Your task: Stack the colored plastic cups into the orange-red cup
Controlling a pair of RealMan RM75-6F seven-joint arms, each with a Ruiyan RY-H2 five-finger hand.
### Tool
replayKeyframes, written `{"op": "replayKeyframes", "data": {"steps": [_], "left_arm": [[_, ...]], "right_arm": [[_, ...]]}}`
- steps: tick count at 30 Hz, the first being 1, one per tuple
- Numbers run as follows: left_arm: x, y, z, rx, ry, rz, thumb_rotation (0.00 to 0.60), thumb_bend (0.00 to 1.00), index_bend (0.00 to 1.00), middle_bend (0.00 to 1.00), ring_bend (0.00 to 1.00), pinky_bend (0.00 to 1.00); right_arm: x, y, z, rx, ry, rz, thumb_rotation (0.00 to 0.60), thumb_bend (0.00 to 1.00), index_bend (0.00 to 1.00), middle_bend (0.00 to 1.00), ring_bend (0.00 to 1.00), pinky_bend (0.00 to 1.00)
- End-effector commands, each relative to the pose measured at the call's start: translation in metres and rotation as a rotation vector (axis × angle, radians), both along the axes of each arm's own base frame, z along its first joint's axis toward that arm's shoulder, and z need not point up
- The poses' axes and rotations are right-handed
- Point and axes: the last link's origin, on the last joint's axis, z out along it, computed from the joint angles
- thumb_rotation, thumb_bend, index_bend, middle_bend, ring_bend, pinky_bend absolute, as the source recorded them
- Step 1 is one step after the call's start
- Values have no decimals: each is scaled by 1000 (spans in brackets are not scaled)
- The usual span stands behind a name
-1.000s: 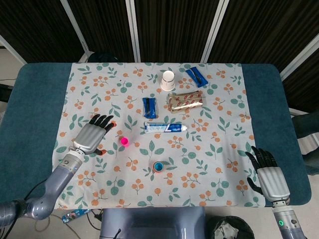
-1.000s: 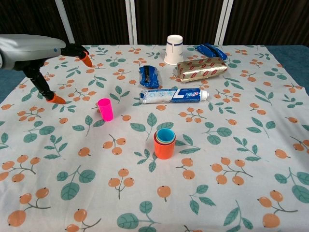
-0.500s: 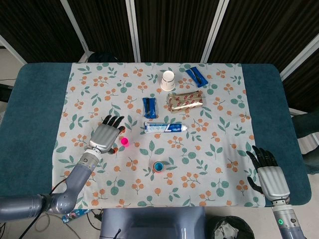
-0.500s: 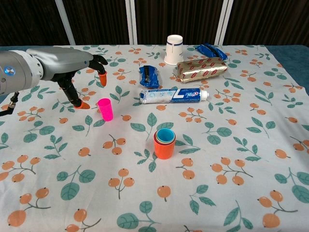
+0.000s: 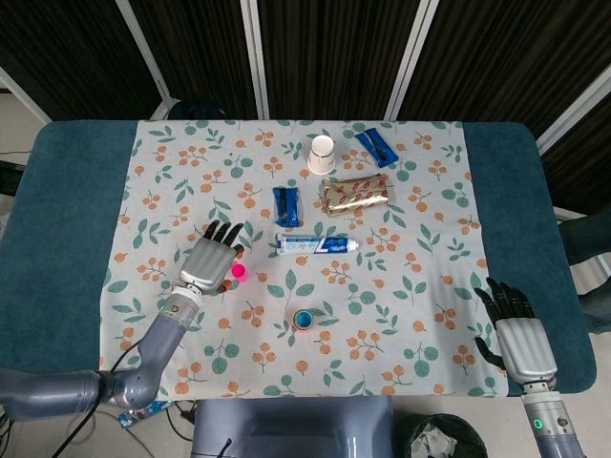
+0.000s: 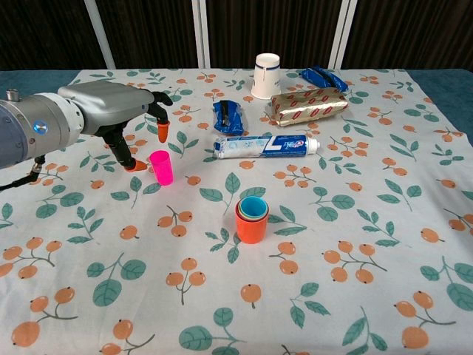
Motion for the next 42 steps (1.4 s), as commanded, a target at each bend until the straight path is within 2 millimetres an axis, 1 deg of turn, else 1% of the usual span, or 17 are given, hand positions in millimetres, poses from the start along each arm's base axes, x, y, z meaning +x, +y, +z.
{"op": "replayKeyframes", "data": {"steps": [1, 7, 15, 26, 30, 37, 42], "left_arm": [[-1, 0, -4, 5, 6, -3, 600, 224, 395, 22, 0, 19], [-1, 0, -10, -5, -1, -4, 600, 227, 396, 23, 0, 19], [0, 0, -15, 0, -1, -18, 600, 272, 426, 39, 0, 19], [4, -1, -24, -6, 14, -34, 600, 272, 436, 40, 0, 19], [4, -2, -24, -4, 12, -33, 600, 276, 460, 45, 0, 19], [-2, 1, -22, 18, 34, -27, 600, 275, 462, 45, 0, 19], [-3, 2, -24, 17, 47, -32, 600, 275, 459, 45, 0, 19]], "right_arm": [[-1, 0, 0, -2, -4, -6, 600, 401, 116, 0, 16, 112], [-1, 0, 1, -5, -7, -12, 600, 401, 116, 0, 17, 112], [-1, 0, 0, -3, -8, -17, 600, 401, 116, 0, 16, 112], [-3, -1, 1, -14, -9, -26, 600, 400, 116, 0, 16, 112], [-3, -1, 1, -14, -10, -26, 600, 401, 116, 0, 16, 112], [-3, -2, 1, -24, -14, -32, 600, 400, 116, 0, 16, 112], [-3, -2, 0, -27, -13, -34, 600, 401, 116, 0, 16, 112]]}}
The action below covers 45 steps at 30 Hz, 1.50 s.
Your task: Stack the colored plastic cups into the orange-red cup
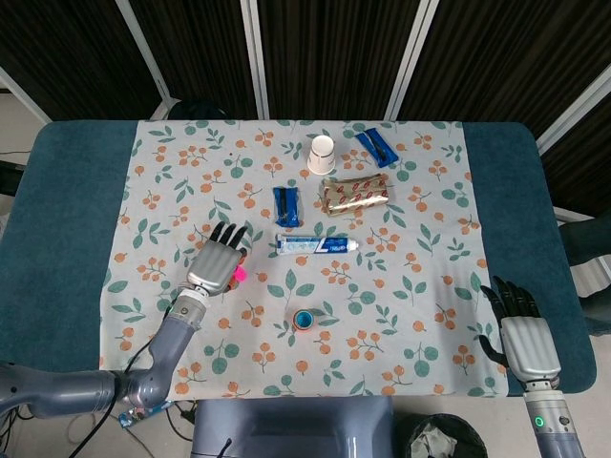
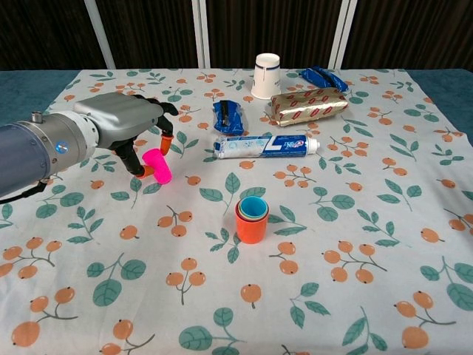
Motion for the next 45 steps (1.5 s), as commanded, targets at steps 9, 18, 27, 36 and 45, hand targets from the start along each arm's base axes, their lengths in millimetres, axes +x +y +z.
{"op": "replayKeyframes", "data": {"steps": [9, 18, 27, 36, 45], "left_arm": [[2, 1, 1, 8, 6, -10, 600, 323, 509, 60, 0, 19], [10, -1, 6, 5, -19, -15, 600, 349, 519, 65, 0, 19], [54, -19, 18, -15, -45, -147, 600, 344, 519, 70, 0, 19], [89, -47, 24, -51, -40, -226, 600, 341, 519, 73, 0, 19], [111, -69, 18, -132, -72, -262, 600, 340, 519, 73, 0, 19]], "right_arm": [[0, 0, -2, -6, 0, -10, 600, 401, 116, 0, 16, 112], [0, 0, 0, -19, -3, -14, 600, 400, 116, 0, 16, 112], [0, -1, 1, -31, -3, -20, 600, 401, 116, 0, 17, 112], [-1, 0, 3, -39, 2, -20, 600, 400, 116, 0, 16, 112], [-1, -1, 5, -53, -2, -23, 600, 401, 116, 0, 16, 112]]}}
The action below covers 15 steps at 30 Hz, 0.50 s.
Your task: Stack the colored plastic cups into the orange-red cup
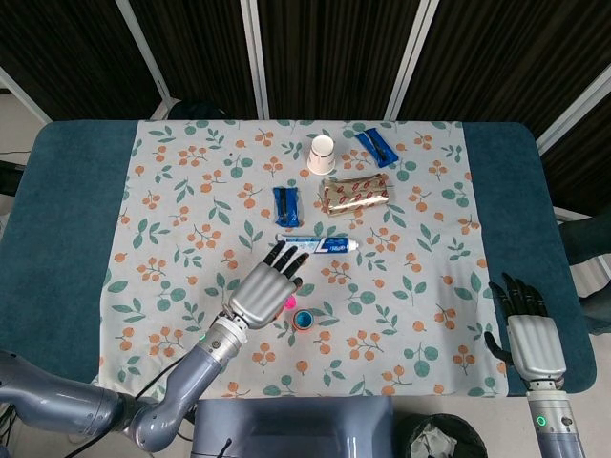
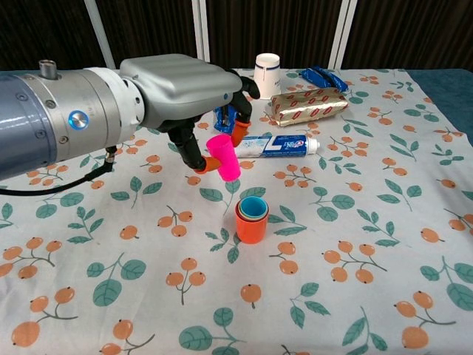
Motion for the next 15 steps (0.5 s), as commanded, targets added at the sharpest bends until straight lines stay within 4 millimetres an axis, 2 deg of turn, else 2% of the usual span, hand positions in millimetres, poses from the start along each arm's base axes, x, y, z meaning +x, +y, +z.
{"op": "replayKeyframes", "data": {"steps": [1, 15], "left_arm": [[7, -6, -4, -17, -1, -17, 600, 341, 519, 74, 0, 19], [11, -15, -24, -27, 39, -43, 600, 341, 517, 81, 0, 19]], "right_arm": [[0, 0, 0, -1, -1, -1, 600, 401, 116, 0, 16, 112], [-2, 0, 2, -5, -1, -5, 600, 401, 116, 0, 16, 112]]}}
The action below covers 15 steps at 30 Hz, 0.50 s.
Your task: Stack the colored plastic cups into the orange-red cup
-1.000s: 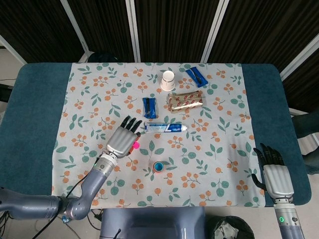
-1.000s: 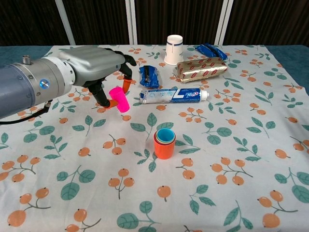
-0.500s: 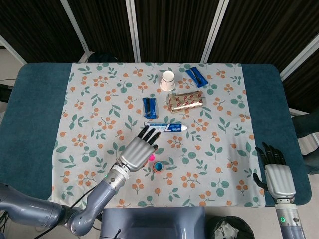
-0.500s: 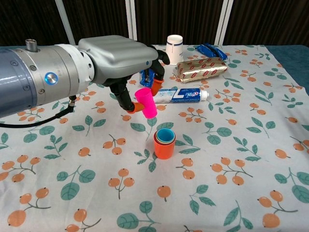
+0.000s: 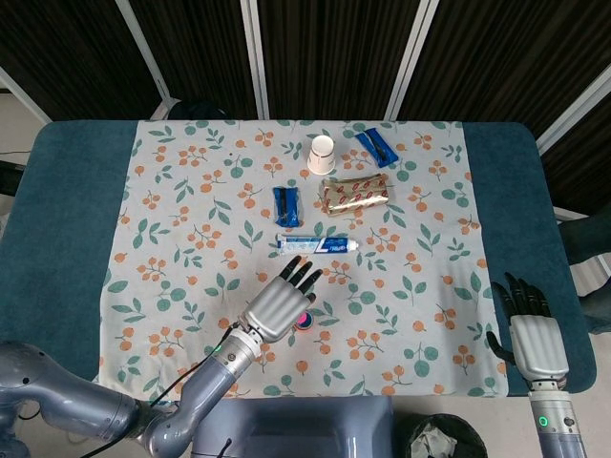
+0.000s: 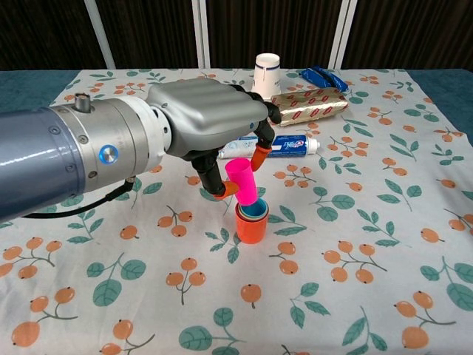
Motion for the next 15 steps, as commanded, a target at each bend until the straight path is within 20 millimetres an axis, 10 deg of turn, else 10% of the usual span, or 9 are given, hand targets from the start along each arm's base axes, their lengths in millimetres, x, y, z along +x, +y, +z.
{"op": "replayKeyframes", "data": {"steps": [1, 15], "left_arm": [[2, -1, -3, -1, -2, -4, 600, 341, 517, 80, 0, 19], [3, -6, -16, 4, 33, -17, 600, 339, 516, 70, 0, 19]], "right_arm": [[-1, 0, 0, -1, -1, -2, 600, 401, 116, 0, 16, 112], [-1, 0, 2, 0, -8, -1, 600, 400, 116, 0, 17, 112]]}}
